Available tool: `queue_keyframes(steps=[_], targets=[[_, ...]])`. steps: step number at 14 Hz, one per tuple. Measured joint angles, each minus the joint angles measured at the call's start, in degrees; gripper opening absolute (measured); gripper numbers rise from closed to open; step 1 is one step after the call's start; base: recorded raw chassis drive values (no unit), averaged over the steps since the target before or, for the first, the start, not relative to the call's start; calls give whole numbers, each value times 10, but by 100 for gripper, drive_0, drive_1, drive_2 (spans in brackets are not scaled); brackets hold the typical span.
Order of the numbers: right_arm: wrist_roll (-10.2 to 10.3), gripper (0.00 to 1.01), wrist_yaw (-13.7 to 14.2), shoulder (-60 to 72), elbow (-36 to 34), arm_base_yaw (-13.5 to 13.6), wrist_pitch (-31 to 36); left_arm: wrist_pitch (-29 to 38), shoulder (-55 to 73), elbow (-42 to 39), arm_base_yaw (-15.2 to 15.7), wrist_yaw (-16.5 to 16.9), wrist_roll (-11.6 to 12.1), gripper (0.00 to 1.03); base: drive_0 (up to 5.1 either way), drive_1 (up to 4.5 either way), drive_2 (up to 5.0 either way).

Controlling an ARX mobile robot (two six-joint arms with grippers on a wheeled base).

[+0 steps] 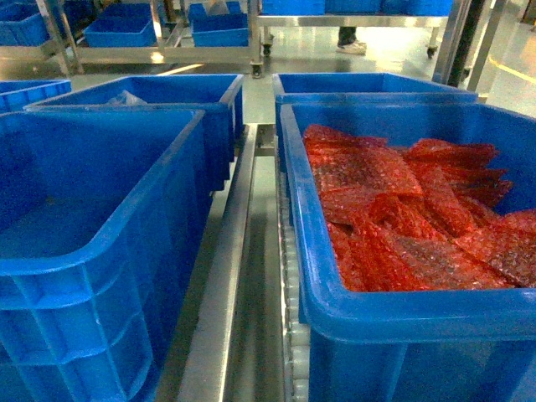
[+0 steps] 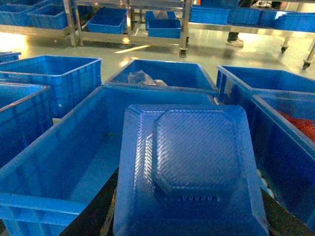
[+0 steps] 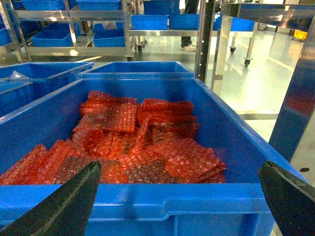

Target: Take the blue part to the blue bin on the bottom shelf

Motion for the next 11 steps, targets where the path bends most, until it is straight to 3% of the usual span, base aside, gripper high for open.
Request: queue_keyframes(steps=[11], targets=[[0,98,0,0,0,0,0,0,0,0,0,0,0,43,0,0,0]])
